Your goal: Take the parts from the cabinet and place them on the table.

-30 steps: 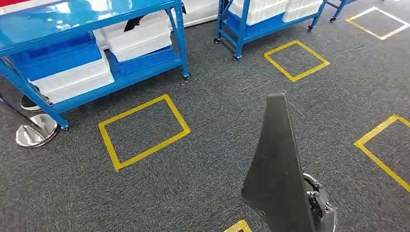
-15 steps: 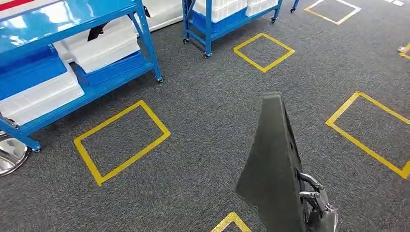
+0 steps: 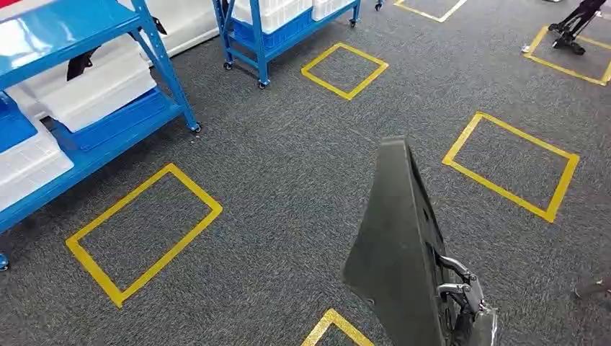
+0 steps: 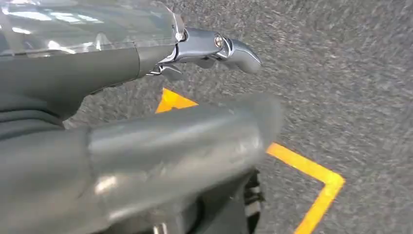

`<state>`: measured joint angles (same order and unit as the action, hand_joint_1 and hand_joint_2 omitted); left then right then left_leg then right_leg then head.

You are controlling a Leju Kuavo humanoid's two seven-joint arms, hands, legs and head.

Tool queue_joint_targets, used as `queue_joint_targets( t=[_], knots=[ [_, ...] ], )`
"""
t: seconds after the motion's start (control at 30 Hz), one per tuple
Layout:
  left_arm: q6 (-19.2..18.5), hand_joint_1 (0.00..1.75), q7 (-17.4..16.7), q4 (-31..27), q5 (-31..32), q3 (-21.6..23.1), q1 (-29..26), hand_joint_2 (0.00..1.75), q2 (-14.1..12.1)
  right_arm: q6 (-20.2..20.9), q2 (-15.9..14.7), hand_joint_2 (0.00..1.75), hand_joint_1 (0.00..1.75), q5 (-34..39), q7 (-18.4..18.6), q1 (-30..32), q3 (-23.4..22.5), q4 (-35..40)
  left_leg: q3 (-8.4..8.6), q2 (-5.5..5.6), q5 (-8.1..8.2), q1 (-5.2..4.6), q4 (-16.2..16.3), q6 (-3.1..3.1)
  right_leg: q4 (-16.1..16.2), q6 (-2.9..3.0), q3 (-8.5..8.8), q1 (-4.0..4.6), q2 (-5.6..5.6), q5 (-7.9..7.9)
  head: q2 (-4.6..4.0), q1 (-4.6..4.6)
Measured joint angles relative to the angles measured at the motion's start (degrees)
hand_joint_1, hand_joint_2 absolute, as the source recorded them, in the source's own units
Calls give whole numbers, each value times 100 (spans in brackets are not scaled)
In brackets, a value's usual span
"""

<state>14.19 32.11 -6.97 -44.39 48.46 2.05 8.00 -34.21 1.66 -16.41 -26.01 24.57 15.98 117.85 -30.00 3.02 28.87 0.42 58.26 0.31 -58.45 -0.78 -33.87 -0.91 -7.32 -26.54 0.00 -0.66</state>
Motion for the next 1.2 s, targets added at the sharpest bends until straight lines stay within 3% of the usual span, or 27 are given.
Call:
queue_joint_targets(
  t=[0.03, 0.07, 0.13, 0.17, 0.2, 0.23, 0.3, 0.33, 0.37, 0.4, 0.5, 0.53, 0.57, 0.6, 0.63, 0.7, 0.73, 0.77, 0.83, 0.87, 0.9, 1.0, 1.03, 1.07, 1.1, 1.13, 1.2],
  knots=[
    [0, 0, 2, 0, 0, 11, -8, 0, 9, -2, 0, 175, 175, 0, -2, 0, 0, 0, 31, -94, -57, 76, -95, 69, -35, -23, -10, 2, 14, -28, 0, 15],
    [0, 0, 4, 0, 2, 15, -7, 0, 9, -7, 0, 175, 175, 0, -4, 8, 0, 0, 44, -161, -75, 53, -120, 91, -172, -27, -73, 36, 308, -143, 0, 26],
    [0, 0, 7, 0, 0, 17, -13, 0, 9, -13, 0, 175, 175, -2, -20, -19, 0, -4, 33, -306, -75, 29, -121, 130, -955, -55, -457, 24, 601, -588, 0, 72],
    [0, 0, 7, 0, 0, 20, -17, 0, 9, -13, 0, 175, 175, -2, -26, -14, 0, -4, 30, -391, -69, 14, -120, 138, -1385, -72, -666, 9, 655, -767, -2, 72],
    [0, 0, 7, 0, 0, 20, -21, 0, 7, -13, 0, 175, 175, -4, -28, -12, 0, -4, 24, -475, -63, 6, -114, 140, -1681, -86, -816, -1, 677, -843, 0, 68],
    [0, 0, 7, 0, 0, 20, -21, 0, 7, -15, 0, 175, 175, -7, -31, -5, 0, -4, 27, -554, -55, 5, -113, 137, -1697, -96, -818, -8, 696, -774, 0, 74],
    [0, 0, 7, 0, 0, 20, -10, 0, 7, -13, 0, 175, 175, -11, -33, -4, 0, -4, 46, -680, -36, 5, -112, 112, -1056, -96, -453, -20, 748, -372, 0, 72],
    [-7, 0, 7, 0, 0, 20, -4, 0, 9, -13, 0, 175, 175, -11, -33, -4, 0, -4, 76, -734, -19, 5, -110, 86, -467, -82, -108, -22, 864, -128, 0, 74],
    [-9, 0, 7, 0, 0, 22, -1, 0, 9, -13, 0, 175, 175, -11, -31, -6, 0, -4, 104, -772, -1, -10, -105, 58, -66, -63, 130, -7, 1129, -72, 0, 74],
    [-15, 0, 9, 0, 0, 22, -4, 0, 9, -9, 0, 175, 175, -11, -22, -24, 0, -7, 83, -816, 33, -52, -77, 10, 10, -23, 149, 55, 1137, -111, 0, 70],
    [-18, 0, 11, 0, -4, 26, 10, 0, 11, -9, 0, 175, 175, -11, -22, -1, -2, -4, 146, -968, 43, -39, -101, -62, -8, 69, 94, 89, 947, -109, -2, 52],
    [-20, 0, 11, 0, -9, 28, 19, 0, 15, 2, 2, 175, 175, -11, -22, 3, -2, -4, 148, -968, 82, -31, -77, -107, 46, 125, 117, 42, 875, -70, 0, 55],
    [-20, 0, 13, 0, -13, 28, 25, 0, 13, 4, 11, 175, 175, -13, -26, 13, -4, -2, 111, -679, 191, 4, 39, -140, 61, 155, 121, 30, 837, -55, 0, 46],
    [-20, 0, 15, 0, -18, 28, 19, 0, 13, 4, 13, 175, 175, -13, -26, 3, -7, -2, -9, -482, 400, 10, 326, -143, 60, 189, 114, 25, 799, -50, 0, 26],
    [-22, 0, 15, 0, -18, 28, 11, 0, 13, 9, 22, 175, 175, -13, -24, -10, -7, -2, -208, -391, 639, 12, 773, -149, 60, 209, 108, 30, 748, -49, 0, 17],
    [-22, 0, 15, 0, -20, 28, -5, 0, 13, 13, 26, 175, 175, -13, -22, -6, -7, -4, -622, -349, 963, 12, 1647, -159, 49, 221, 97, 55, 608, -48, 0, 15],
    [-22, 0, 15, 0, -20, 28, -14, 0, 13, 13, 26, 175, 175, -13, -22, -3, -7, -9, -689, -347, 912, 12, 1754, -157, 39, 221, 97, 59, 532, -48, 0, 20],
    [-22, 0, 15, 0, -20, 31, -17, 0, 15, 15, 26, 175, 175, -13, -17, -4, -7, -11, -628, -341, 720, 12, 1583, -145, 24, 223, 101, 62, 452, -51, -2, 20],
    [-22, 0, 13, 0, -22, 31, -12, 0, 13, 11, 26, 175, 175, -15, -17, -3, -7, -11, -256, -252, 163, 13, 674, -103, -16, 215, 104, 62, 291, -62, 0, 20],
    [-20, 0, 13, 2, -22, 33, -19, 0, 13, -2, 26, 175, 175, -42, -17, -3, -7, -11, -79, -26, -28, 21, 201, -72, -32, 202, 93, 54, 228, -73, 0, 13],
    [-20, 0, 4, 13, -31, 37, -33, 0, 0, -37, 26, 175, 175, -107, -17, -5, -9, -13, -52, 258, 54, 28, 119, -43, -52, 171, 56, 69, 181, -69, -2, 30],
    [-15, 0, 4, 13, -37, 83, 2, 0, -2, -107, 42, 175, 175, -381, 15, 7, -53, -13, -23, 120, 42, -18, 38, -1, -44, 46, -29, -3, -11, -7, 0, 24],
    [-17, 0, 4, 13, -37, 103, -6, 0, 0, -116, 42, 175, 175, -424, 26, 16, -63, -13, -10, 52, 14, -10, -5, 33, -24, 7, -37, 12, -85, 17, 0, 31],
    [-15, 0, 2, 13, -37, 125, -6, 0, 0, -118, 42, 175, 175, -468, 44, 22, -81, -13, 22, -45, -37, 44, -89, 90, -78, 3, -44, 15, 90, -27, 0, 40],
    [-17, 0, 7, 13, -39, 138, -3, 0, 0, -122, 42, 175, 175, -490, 70, 16, -98, -13, 39, -100, -53, 32, -119, 108, -230, -13, -112, 41, 388, -159, 0, 52],
    [-17, 0, 7, 13, -46, 155, -5, 0, 0, -120, 42, 175, 175, -525, 96, -10, -101, -13, 35, -178, -54, 23, -120, 114, -547, -34, -274, 42, 544, -362, 0, 79],
    [-15, 0, 5, 15, -61, 164, -23, 0, -2, -120, 42, 175, 175, -570, 140, -24, -109, -28, 32, -360, -45, 1, -117, 139, -1359, -78, -661, 5, 650, -731, -2, 76]
  ],
)
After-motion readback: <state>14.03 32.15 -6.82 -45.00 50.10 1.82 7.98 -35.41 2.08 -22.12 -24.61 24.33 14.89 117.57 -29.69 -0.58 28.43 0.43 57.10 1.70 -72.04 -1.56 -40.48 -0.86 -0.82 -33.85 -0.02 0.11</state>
